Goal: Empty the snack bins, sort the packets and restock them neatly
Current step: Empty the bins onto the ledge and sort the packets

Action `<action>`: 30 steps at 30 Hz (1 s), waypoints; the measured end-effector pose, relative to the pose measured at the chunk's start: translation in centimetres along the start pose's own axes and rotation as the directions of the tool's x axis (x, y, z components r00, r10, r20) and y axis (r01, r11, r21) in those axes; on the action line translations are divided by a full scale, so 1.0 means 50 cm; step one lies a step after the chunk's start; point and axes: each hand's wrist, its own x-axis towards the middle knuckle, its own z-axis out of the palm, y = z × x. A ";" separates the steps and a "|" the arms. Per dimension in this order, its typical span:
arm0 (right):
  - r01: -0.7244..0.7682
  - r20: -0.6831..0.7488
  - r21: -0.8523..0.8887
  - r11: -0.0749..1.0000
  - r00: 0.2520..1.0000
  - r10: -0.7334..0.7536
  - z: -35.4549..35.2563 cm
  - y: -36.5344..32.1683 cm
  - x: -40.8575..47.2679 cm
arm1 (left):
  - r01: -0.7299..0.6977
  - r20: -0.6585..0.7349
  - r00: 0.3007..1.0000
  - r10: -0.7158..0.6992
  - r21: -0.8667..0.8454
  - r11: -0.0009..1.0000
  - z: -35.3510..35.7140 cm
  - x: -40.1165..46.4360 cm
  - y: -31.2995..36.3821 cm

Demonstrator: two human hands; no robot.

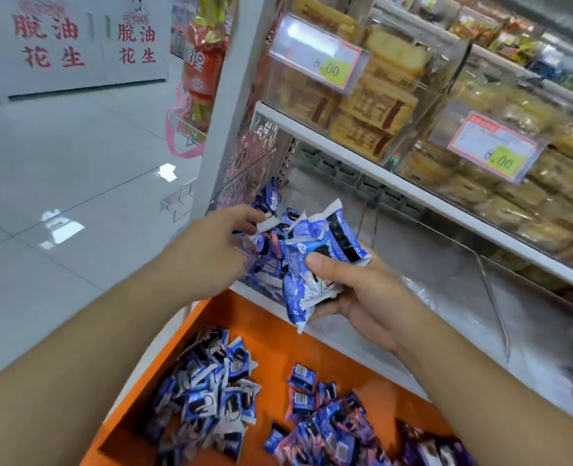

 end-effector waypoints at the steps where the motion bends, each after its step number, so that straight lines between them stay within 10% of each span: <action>1: -0.032 -0.006 0.030 0.999 0.999 0.032 0.002 0.024 -0.014 | -0.019 -0.002 1.000 0.019 0.111 0.994 -0.001 -0.003 -0.004; 16: -0.509 -0.068 -0.064 0.859 0.861 0.505 0.176 0.356 0.053 | -0.111 0.204 0.979 0.016 0.462 0.880 0.022 0.038 -0.046; 27: 0.014 0.007 -0.570 0.822 1.000 -0.011 0.062 0.113 0.011 | -0.075 0.151 0.988 0.002 0.477 0.876 0.027 0.046 -0.069; 30: 0.167 -0.024 -0.767 0.619 0.957 -0.288 0.016 0.018 0.041 | -0.083 0.166 0.986 0.005 0.464 0.882 0.027 0.043 -0.068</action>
